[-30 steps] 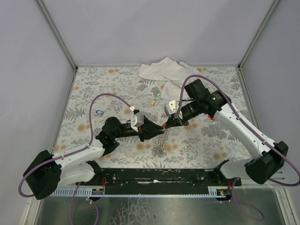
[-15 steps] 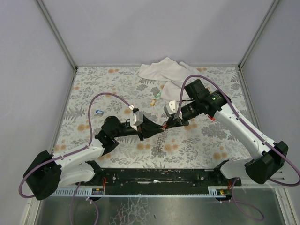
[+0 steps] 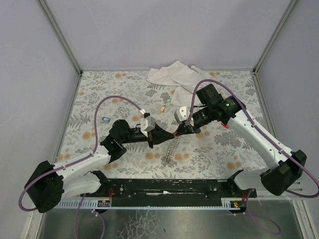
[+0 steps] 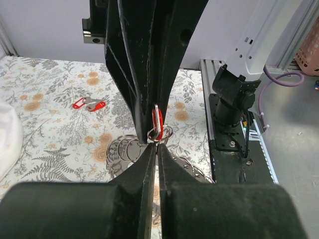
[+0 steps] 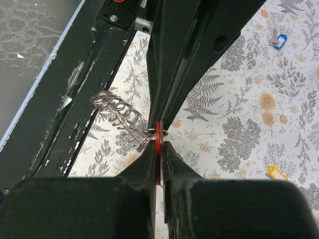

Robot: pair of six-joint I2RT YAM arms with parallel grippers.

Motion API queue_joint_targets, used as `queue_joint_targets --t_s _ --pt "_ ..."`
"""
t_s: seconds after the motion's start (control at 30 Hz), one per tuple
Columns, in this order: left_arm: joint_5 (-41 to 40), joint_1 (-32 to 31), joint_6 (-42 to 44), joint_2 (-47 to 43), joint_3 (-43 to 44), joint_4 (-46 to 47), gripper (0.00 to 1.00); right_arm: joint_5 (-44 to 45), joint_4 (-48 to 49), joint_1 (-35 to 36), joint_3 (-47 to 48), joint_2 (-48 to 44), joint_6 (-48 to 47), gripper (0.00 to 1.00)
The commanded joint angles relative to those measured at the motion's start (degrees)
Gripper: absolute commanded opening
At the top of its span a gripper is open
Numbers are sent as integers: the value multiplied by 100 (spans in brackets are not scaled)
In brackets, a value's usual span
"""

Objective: Remove the keys from the keyring
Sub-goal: Remove the key from the keyring.

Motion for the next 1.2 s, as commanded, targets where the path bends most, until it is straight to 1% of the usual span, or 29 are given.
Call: queue_joint_targets --t_s 0.0,0.13,0.23,0.37,1.0,1.17 --pt "66 40 479 -182 484 -881 0 -85 249 44 61 -79 170 0" --pt "-24 31 769 -286 573 -1268 0 -2 401 44 62 -88 374 0" --pt "-124 21 906 -318 577 -1384 0 72 530 42 67 -81 629 0" --pt "-279 -15 926 -282 581 -1400 0 250 671 46 51 -51 1008 0" --pt "-646 -111 951 -248 518 -1180 0 438 892 51 -14 118 1566 0" --pt "-757 -116 957 -272 478 -1151 0 612 870 58 33 175 1664 0"
